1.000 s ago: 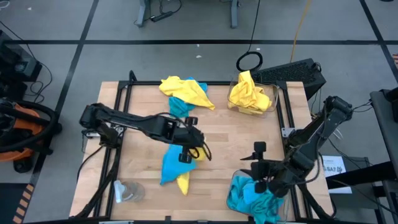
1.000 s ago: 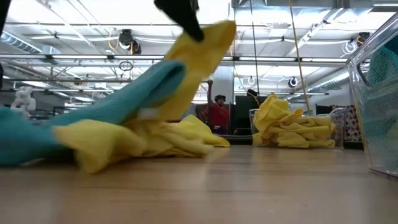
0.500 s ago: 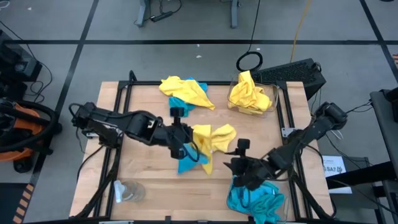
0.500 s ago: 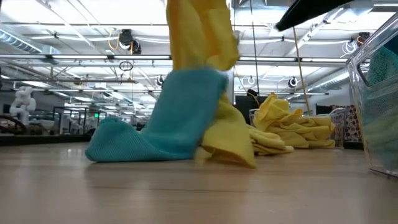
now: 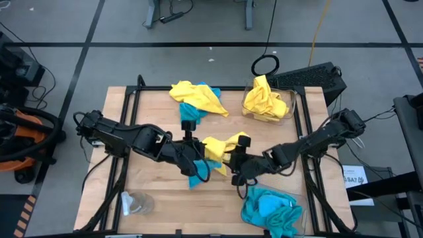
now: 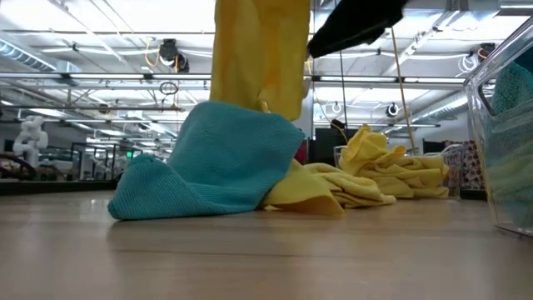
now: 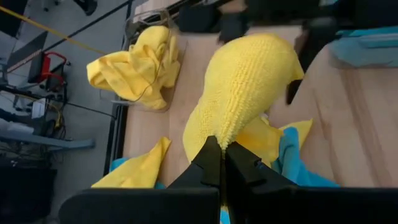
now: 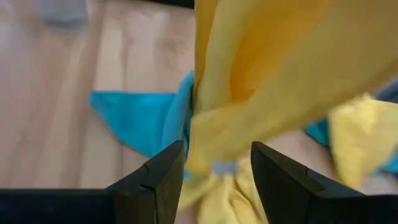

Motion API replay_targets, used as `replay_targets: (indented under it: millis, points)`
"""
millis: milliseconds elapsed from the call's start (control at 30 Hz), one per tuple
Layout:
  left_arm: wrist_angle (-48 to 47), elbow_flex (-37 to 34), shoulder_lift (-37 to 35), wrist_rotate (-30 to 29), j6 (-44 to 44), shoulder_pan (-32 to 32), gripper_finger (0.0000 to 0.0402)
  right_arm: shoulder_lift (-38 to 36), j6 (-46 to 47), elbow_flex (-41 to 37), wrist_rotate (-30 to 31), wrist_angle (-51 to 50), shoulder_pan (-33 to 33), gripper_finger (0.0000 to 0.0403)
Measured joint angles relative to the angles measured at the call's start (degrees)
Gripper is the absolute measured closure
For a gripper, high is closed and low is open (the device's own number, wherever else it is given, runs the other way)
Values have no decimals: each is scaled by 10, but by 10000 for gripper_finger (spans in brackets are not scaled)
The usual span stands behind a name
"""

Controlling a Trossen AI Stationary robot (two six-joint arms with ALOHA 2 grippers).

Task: Sort microfiber towel by color & place in baskets
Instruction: Put the yellow microfiber cloth into the top transparent bin

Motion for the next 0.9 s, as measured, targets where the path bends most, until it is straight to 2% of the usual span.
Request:
replay_targets:
  millis: [133, 467, 633, 900]
  points:
    - [18, 0, 0, 1, 16, 1, 400, 12, -3, -19, -52, 70, -30, 225]
    - [105, 0, 0, 4, 87, -2, 400, 58, -55, -63, -61, 255, -72, 225]
    - [137, 0, 0, 9, 121, -3, 400, 88, -99, -62, -131, 359, -82, 225]
    - [148, 0, 0, 10, 136, -3, 400, 111, -139, -62, -179, 461, -92, 225]
